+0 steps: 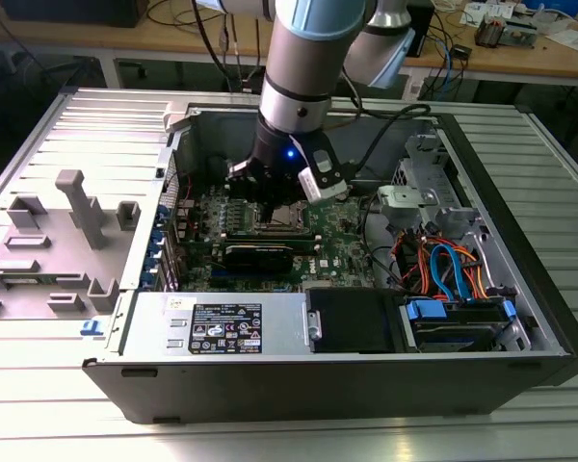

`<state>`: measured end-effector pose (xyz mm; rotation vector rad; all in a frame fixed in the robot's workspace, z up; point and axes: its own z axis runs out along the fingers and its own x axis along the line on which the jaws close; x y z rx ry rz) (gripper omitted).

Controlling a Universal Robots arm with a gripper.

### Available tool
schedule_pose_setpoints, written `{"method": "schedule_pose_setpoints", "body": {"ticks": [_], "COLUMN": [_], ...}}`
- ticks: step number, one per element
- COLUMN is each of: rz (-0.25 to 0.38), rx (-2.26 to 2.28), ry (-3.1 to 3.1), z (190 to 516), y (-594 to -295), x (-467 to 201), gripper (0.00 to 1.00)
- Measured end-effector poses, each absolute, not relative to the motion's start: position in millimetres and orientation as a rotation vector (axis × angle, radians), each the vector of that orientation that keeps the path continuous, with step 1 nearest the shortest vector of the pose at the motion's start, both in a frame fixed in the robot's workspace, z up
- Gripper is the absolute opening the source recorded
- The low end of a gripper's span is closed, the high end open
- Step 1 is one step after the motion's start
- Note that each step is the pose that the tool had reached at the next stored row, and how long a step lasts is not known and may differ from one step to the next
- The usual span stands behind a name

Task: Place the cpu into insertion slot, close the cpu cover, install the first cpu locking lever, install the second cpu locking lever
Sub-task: 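Install the second cpu locking lever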

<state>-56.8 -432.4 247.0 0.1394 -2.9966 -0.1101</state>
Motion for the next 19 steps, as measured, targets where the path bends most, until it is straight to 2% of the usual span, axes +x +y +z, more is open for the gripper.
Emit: {"method": "schedule_pose_setpoints", "body": {"ticks": [1, 3, 19], "rz": [-0.149, -0.163, -0.205], "rx": [0.142, 0.143, 0.146], "ry": [-2.994, -2.993, -2.990], "z": [242, 240, 219], "y": [-434, -435, -439], "x": [-57, -59, -70], "gripper": [0.11, 0.11, 0.11]}}
